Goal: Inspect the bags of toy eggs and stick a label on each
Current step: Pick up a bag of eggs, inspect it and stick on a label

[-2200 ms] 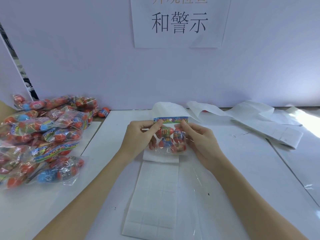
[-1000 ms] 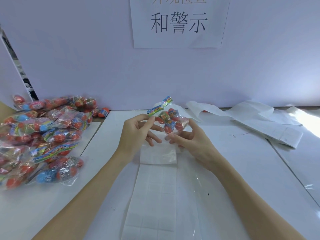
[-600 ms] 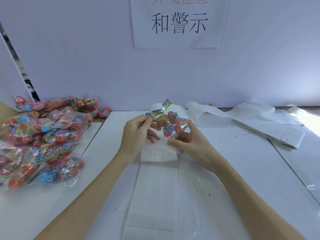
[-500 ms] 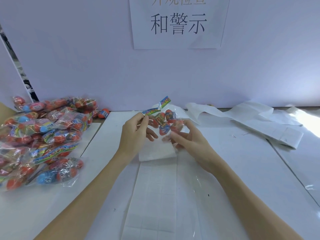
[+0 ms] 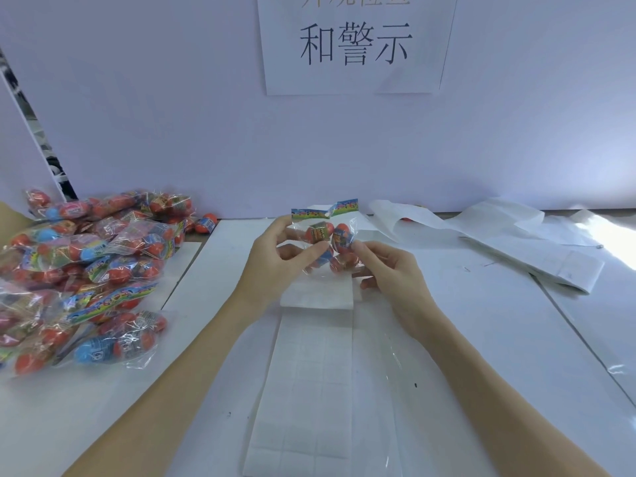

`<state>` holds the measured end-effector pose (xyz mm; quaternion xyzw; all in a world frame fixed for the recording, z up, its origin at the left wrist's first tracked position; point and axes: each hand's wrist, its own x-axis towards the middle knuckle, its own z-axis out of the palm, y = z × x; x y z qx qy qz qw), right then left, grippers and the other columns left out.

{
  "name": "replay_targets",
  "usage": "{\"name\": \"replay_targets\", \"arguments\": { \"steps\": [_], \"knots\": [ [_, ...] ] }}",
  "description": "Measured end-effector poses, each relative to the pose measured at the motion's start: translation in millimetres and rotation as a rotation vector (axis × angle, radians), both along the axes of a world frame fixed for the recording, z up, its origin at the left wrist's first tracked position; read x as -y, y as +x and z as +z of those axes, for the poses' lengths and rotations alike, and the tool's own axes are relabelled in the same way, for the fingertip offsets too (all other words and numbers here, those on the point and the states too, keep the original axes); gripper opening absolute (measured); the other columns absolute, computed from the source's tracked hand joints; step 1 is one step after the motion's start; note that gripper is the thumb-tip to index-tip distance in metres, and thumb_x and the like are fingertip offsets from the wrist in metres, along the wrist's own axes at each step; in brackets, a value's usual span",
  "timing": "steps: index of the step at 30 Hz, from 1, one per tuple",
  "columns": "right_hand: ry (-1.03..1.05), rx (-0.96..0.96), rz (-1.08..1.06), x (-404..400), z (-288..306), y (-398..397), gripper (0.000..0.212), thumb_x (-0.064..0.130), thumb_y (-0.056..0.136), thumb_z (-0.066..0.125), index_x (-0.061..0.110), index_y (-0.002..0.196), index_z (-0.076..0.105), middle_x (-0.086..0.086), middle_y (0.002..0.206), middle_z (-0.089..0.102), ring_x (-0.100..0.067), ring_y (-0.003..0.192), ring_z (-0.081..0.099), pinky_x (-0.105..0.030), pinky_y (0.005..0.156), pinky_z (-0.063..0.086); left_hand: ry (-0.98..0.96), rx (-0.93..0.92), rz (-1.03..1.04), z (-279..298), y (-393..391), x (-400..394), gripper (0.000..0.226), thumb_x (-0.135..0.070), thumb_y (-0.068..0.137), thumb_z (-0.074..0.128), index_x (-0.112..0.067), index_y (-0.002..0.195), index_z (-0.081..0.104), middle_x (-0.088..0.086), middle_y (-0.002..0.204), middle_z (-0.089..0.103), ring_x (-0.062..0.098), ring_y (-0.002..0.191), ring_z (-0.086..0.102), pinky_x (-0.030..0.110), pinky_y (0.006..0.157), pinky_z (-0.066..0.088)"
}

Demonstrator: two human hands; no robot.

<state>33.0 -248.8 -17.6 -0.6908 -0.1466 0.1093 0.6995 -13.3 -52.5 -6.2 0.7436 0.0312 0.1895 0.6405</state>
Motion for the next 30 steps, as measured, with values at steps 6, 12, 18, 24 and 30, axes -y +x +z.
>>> {"name": "replay_targets", "arguments": {
  "steps": [6,12,18,24,30],
  "knots": [
    [0.044,0.089,-0.144,-4.5,0.9,-2.5,0.012,0.025,0.097,0.075,0.013,0.101,0.075,0.001,0.088,0.081,-0.001,0.067,0.070,-0.010,0.057,0.046,0.405,0.212,0.243,-7.6,-1.7,6.4,0.063,-0.028,0.081,0.090,-0.030,0.124,0.044,-0.001,0.114,0.055,0.015,0.087,0.064,0.022,0.072,0.055],
    [0.046,0.200,-0.052,-1.1,1.9,-4.4,0.016,0.014,0.103,0.062,0.021,0.105,0.075,0.003,0.099,0.079,-0.020,0.089,0.076,-0.024,0.068,0.052,0.472,0.192,0.031,-9.4,-3.3,12.4,0.018,-0.031,0.101,0.067,-0.014,0.107,0.067,-0.003,0.103,0.069,0.012,0.093,0.067,0.028,0.081,0.057],
    [-0.074,0.394,0.137,-7.4,3.0,-13.8,0.052,-0.018,0.091,0.043,0.012,0.109,0.082,0.024,0.092,0.075,0.003,0.087,0.064,-0.011,0.080,0.043,0.195,0.017,0.014,-9.4,-2.2,8.8,0.026,-0.051,0.085,0.076,-0.031,0.099,0.065,-0.016,0.092,0.071,0.002,0.086,0.068,0.012,0.075,0.050],
    [-0.067,0.340,0.112,-2.3,6.7,-12.2,0.020,0.011,0.105,0.058,0.015,0.110,0.077,0.007,0.110,0.078,-0.008,0.110,0.070,-0.019,0.094,0.051,-0.053,0.025,0.059,-5.9,1.9,0.5,0.025,-0.036,0.102,0.066,-0.013,0.112,0.062,0.006,0.100,0.076,0.024,0.086,0.078,0.040,0.084,0.064],
    [-0.498,0.565,0.237,-3.6,-9.3,-8.9,0.039,0.030,0.091,0.081,0.028,0.127,0.067,0.017,0.129,0.065,0.003,0.117,0.058,-0.012,0.097,0.039,0.097,0.196,0.085,-7.2,-1.0,-11.0,0.042,-0.015,0.112,0.044,-0.045,0.140,0.036,0.004,0.109,0.074,0.024,0.082,0.078,0.040,0.073,0.064]
  ]
}}
